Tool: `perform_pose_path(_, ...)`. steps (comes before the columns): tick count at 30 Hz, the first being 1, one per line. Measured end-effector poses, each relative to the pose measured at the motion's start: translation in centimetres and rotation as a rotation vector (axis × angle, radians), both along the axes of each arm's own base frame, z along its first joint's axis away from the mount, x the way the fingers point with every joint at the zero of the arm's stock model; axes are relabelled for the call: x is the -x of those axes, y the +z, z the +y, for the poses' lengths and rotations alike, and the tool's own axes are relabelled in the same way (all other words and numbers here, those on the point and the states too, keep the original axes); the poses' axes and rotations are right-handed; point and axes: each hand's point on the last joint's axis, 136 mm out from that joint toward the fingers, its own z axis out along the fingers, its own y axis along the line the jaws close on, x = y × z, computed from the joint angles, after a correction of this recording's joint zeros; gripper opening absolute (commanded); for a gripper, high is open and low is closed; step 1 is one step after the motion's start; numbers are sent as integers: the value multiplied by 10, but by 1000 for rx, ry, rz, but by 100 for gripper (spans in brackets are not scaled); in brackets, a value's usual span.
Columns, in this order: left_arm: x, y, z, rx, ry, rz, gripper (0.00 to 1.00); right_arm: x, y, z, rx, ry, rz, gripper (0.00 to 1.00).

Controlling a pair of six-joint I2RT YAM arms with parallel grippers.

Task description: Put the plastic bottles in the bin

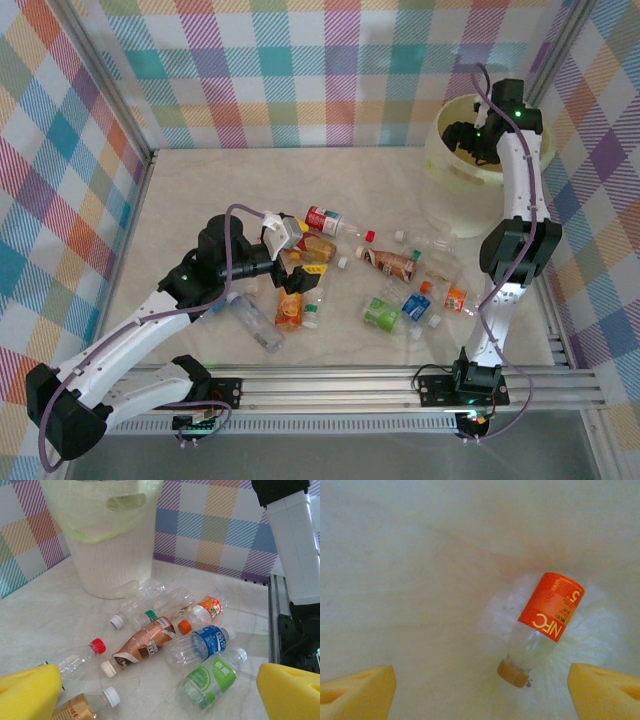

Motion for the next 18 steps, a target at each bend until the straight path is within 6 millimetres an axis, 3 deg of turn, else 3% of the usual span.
perform_pose_path(9, -1, 0, 1, -1, 7, -1, 100, 6, -5, 38, -29, 139, 19, 89)
perform_pose_path(18, 0, -1, 1, -6, 7, 4, 100, 20, -11, 92, -84, 306, 40, 88)
